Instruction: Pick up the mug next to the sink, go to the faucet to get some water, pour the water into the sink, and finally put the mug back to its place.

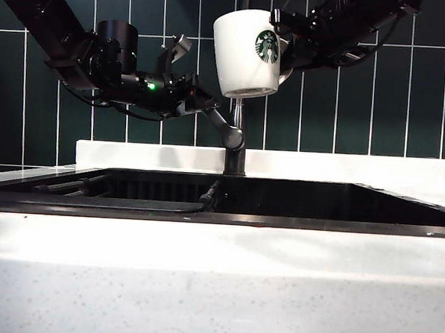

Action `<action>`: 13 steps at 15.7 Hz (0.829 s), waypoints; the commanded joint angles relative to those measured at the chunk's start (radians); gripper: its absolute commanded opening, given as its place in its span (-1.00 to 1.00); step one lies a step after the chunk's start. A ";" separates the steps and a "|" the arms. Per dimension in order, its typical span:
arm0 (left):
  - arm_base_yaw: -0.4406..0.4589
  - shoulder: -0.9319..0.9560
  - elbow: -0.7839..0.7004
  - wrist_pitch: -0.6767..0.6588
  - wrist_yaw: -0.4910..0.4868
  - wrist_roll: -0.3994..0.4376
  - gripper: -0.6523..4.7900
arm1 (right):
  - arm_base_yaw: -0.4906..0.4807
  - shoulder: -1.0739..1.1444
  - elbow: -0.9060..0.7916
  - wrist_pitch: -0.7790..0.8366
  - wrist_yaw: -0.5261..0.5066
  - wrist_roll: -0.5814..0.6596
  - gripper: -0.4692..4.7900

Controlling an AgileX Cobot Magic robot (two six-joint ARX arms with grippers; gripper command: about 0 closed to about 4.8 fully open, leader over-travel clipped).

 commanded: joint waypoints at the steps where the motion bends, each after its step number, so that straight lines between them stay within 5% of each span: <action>1: 0.014 -0.096 0.002 -0.076 0.010 -0.059 -0.10 | -0.024 -0.053 0.012 0.058 0.081 -0.144 -0.83; 5: 0.030 -0.331 0.001 -0.421 -0.005 -0.036 -0.22 | -0.094 -0.124 0.011 0.024 0.151 -0.329 -0.83; 9: 0.044 -0.610 -0.001 -1.015 -0.121 0.229 -0.70 | -0.134 -0.190 0.011 -0.064 0.150 -0.521 -0.83; 13: 0.044 -0.758 -0.030 -1.220 -0.152 0.287 -0.78 | -0.134 -0.192 0.008 -0.154 0.151 -0.609 -0.83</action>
